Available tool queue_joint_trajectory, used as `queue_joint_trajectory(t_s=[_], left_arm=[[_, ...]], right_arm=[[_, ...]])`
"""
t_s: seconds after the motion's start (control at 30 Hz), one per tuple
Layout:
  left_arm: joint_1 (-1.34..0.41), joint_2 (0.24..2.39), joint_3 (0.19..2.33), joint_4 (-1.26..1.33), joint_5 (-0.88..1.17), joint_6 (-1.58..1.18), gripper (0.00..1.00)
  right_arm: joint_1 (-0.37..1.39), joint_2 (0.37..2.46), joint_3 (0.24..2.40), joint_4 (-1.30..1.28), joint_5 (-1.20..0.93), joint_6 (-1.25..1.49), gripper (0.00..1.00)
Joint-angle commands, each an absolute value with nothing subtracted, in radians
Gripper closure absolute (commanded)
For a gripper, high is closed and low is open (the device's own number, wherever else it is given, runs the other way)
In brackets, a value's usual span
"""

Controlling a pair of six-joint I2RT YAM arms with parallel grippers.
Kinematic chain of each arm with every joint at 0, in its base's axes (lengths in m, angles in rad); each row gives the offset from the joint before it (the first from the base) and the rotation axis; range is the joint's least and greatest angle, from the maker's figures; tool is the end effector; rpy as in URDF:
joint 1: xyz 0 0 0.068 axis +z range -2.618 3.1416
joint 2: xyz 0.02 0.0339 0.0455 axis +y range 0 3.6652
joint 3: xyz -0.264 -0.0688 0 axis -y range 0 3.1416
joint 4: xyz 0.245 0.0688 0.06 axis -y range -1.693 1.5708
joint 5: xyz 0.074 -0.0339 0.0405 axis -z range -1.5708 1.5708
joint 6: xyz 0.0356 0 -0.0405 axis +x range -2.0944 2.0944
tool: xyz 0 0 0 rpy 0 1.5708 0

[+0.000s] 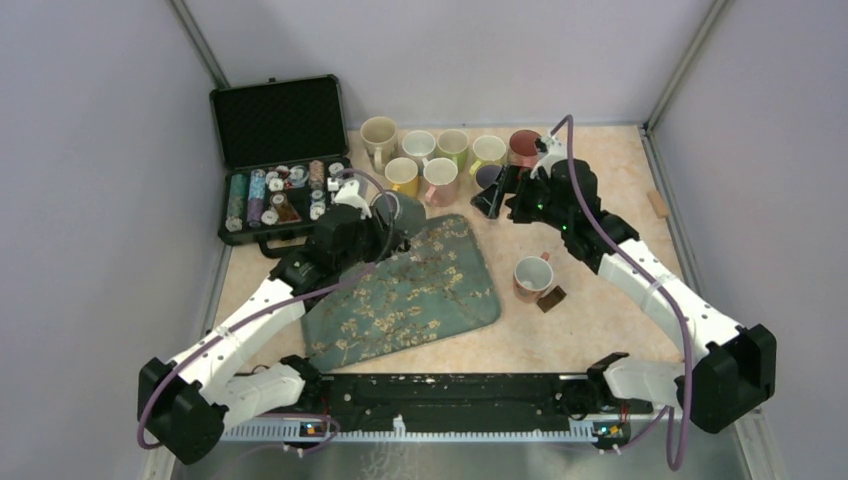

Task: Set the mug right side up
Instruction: Turn over the cup on the tray.

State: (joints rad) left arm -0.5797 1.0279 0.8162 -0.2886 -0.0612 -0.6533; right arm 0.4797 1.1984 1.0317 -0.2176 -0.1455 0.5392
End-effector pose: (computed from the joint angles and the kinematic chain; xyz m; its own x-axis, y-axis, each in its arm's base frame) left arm 0.1952 -0.1252 0.2942 -0.6237 -0.3168 -0.7146 0.1546 0.8462 -0.5100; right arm 0.2431 0.1323 0.3370 -0.5811 0.2704 -0.7676 -0.3234 0.7888 0.5226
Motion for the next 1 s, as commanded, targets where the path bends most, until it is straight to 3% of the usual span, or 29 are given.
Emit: queue_joint_trajectory(t_s=[0.0, 0.47, 0.97], left_arm=[[-0.582, 1.02, 0.905, -0.011, 0.052, -0.688, 1.0], [-0.581, 1.072, 0.906, 0.381, 0.267, -0.776, 1.0], [-0.566, 1.135, 0.918, 0.673, 0.429, -0.887, 1.0]], right_arm=[[0.475, 1.157, 0.997, -0.04, -0.265, 0.593, 0.01], [0.463, 1.136, 0.899, 0.306, -0.552, 0.732, 0.04], [0.44, 1.196, 0.898, 0.488, -0.766, 0.842, 0.25]])
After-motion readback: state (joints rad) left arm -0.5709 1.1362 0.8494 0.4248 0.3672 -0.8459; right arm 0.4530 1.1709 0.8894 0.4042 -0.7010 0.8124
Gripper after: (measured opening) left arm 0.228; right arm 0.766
